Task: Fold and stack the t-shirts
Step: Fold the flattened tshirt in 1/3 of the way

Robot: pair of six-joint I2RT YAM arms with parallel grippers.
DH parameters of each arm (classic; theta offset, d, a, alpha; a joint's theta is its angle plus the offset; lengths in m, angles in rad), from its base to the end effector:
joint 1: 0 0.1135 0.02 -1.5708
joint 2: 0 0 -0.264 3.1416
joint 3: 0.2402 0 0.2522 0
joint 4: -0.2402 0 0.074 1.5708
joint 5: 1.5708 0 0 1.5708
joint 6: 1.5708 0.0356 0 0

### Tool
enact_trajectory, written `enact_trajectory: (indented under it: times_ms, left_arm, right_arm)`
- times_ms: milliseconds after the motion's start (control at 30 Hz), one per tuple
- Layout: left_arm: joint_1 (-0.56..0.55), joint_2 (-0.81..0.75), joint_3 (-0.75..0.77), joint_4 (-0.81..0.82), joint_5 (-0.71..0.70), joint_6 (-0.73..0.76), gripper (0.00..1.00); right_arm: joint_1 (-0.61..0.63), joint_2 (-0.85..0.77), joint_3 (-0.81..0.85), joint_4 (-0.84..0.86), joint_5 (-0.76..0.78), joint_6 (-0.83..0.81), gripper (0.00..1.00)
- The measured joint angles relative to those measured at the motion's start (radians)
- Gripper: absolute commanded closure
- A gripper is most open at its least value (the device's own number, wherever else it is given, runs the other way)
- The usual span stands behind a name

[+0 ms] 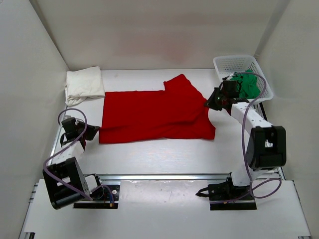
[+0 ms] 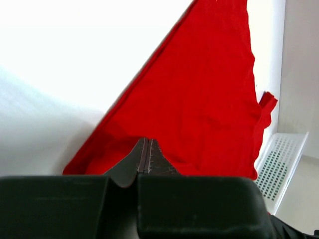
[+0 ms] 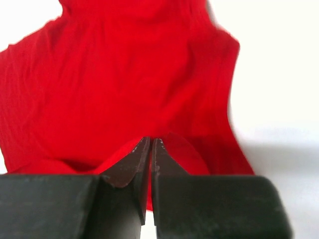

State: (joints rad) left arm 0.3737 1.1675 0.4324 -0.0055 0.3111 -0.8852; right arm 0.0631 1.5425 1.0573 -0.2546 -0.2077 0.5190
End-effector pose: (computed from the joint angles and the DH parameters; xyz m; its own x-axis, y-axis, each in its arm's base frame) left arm 0.2069 0.0694 0.1637 -0.2915 -0.9058 -0.3074 -0.5731 0.4227 -0.7021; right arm 0.3365 0.0286 0.2429 -0.6902 0.4427 -0.5724 0.1482 0.8607 0.4871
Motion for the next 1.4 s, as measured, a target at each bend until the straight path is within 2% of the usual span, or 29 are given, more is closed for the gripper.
enact_trajectory:
  times_ms: [133, 267, 333, 367, 433, 500, 533, 567, 600, 667, 733, 833, 900, 967, 1033, 1133, 1167, 1267, 1400]
  left_arm:
    - [-0.014, 0.087, 0.047, 0.048, -0.016, -0.013, 1.00]
    - [-0.026, 0.183, 0.102, 0.071, -0.018, -0.011, 0.85]
    - [-0.030, 0.217, 0.124, 0.076, -0.016, -0.009, 0.75]
    - [-0.030, 0.221, 0.128, 0.079, -0.015, -0.008, 0.69]
    - [-0.022, 0.214, 0.128, 0.085, -0.011, -0.010, 0.62]
    - [-0.008, 0.191, 0.128, 0.087, -0.008, -0.010, 0.53]
    - [-0.006, 0.168, 0.128, 0.082, -0.012, -0.008, 0.49]
    - [-0.006, 0.143, 0.130, 0.076, -0.018, -0.002, 0.48]
    - [-0.014, 0.114, 0.137, 0.064, -0.023, 0.007, 0.50]
    - [-0.042, 0.059, 0.143, 0.053, -0.024, 0.021, 0.56]
    - [-0.082, -0.012, 0.125, 0.054, -0.014, 0.040, 0.57]
    - [-0.115, -0.118, 0.023, 0.058, 0.011, 0.066, 0.59]
    - [-0.110, -0.159, -0.051, 0.024, 0.015, 0.082, 0.58]
    - [-0.106, -0.169, -0.097, -0.021, 0.014, 0.103, 0.57]
    - [-0.106, -0.177, -0.126, -0.069, 0.014, 0.120, 0.53]
    - [-0.110, -0.196, -0.146, -0.103, 0.015, 0.139, 0.49]
    - [-0.110, -0.200, -0.148, -0.111, 0.015, 0.147, 0.45]
    - [-0.109, -0.192, -0.151, -0.122, 0.013, 0.161, 0.44]
    - [-0.106, -0.136, -0.158, -0.099, 0.014, 0.155, 0.47]
  right_arm:
    - [0.001, 0.120, 0.109, -0.006, -0.001, -0.022, 1.00]
    - [0.001, 0.220, 0.188, -0.017, -0.003, -0.033, 1.00]
    - [0.003, 0.250, 0.203, -0.023, -0.003, -0.035, 0.95]
    - [0.007, 0.255, 0.203, -0.026, -0.001, -0.037, 0.94]
    - [0.008, 0.257, 0.204, -0.039, 0.000, -0.038, 0.94]
    - [0.008, 0.250, 0.211, -0.044, 0.002, -0.036, 0.84]
    - [0.007, 0.243, 0.212, -0.045, 0.005, -0.035, 0.76]
    - [0.008, 0.229, 0.211, -0.047, 0.008, -0.031, 0.66]
    - [0.007, 0.208, 0.204, -0.043, 0.014, -0.027, 0.61]
    - [0.005, 0.127, 0.130, 0.003, 0.030, -0.026, 0.61]
    - [-0.001, -0.022, -0.024, 0.040, 0.042, -0.017, 0.65]
    - [-0.015, -0.294, -0.309, 0.088, 0.047, 0.013, 1.00]
    - [-0.023, -0.407, -0.430, 0.093, 0.050, 0.025, 1.00]
    - [-0.027, -0.478, -0.525, 0.092, 0.061, 0.032, 0.97]
    - [-0.032, -0.540, -0.605, 0.088, 0.069, 0.034, 0.82]
    - [-0.046, -0.629, -0.692, 0.079, 0.072, 0.040, 0.64]
    - [-0.056, -0.651, -0.716, 0.082, 0.074, 0.039, 0.62]
    - [-0.085, -0.655, -0.748, 0.090, 0.072, 0.035, 0.57]
    - [-0.098, -0.546, -0.748, 0.163, 0.066, 0.035, 0.58]
